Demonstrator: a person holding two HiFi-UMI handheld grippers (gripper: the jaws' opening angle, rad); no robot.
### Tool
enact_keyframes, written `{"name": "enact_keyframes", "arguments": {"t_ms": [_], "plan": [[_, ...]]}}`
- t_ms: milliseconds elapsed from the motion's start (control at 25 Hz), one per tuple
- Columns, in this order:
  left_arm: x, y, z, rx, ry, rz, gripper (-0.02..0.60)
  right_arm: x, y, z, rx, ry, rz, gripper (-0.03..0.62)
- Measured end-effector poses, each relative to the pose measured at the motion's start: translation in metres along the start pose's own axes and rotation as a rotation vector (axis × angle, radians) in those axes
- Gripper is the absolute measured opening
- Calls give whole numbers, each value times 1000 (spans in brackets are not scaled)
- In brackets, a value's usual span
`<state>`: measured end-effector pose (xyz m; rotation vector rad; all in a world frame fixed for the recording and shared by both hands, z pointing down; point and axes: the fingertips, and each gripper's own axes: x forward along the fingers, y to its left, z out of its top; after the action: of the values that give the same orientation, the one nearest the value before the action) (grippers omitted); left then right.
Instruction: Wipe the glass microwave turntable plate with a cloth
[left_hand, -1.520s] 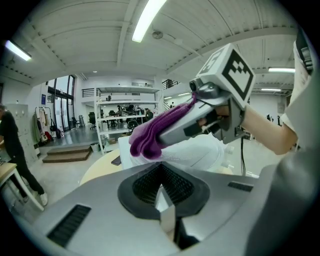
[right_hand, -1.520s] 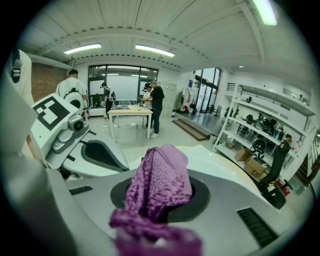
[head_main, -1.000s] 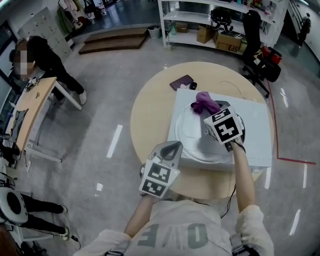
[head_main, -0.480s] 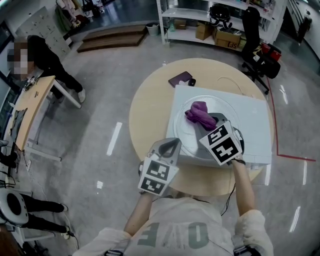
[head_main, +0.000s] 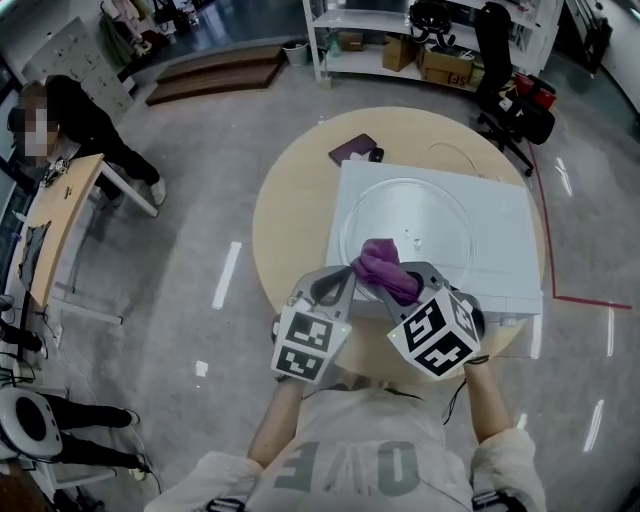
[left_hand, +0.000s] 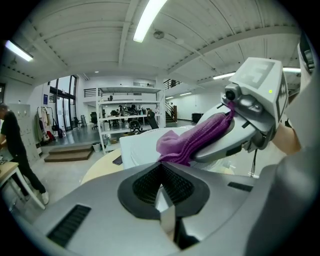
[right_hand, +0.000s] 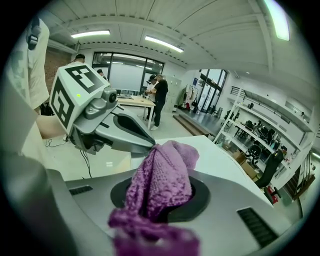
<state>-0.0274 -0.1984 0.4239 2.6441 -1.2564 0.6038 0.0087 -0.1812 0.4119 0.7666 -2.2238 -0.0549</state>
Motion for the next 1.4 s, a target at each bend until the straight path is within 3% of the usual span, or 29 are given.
{"name": "enact_keyframes", "arguments": {"t_ms": [840,960,1200,1400], "plan": [[0,0,1,4,-1,-4,3,-9,15,-3,10,-4,24,49],[-1,0,0,8,-1,-3,3,-11,-13,1,23,-15,-43,49],[1,1,-1,3,0,-7,3,0,-116,11,89,-24,-263,49],[-2,-2,0,2,-3,-8,3,29,-165,-2,161,24,-286,49]]}}
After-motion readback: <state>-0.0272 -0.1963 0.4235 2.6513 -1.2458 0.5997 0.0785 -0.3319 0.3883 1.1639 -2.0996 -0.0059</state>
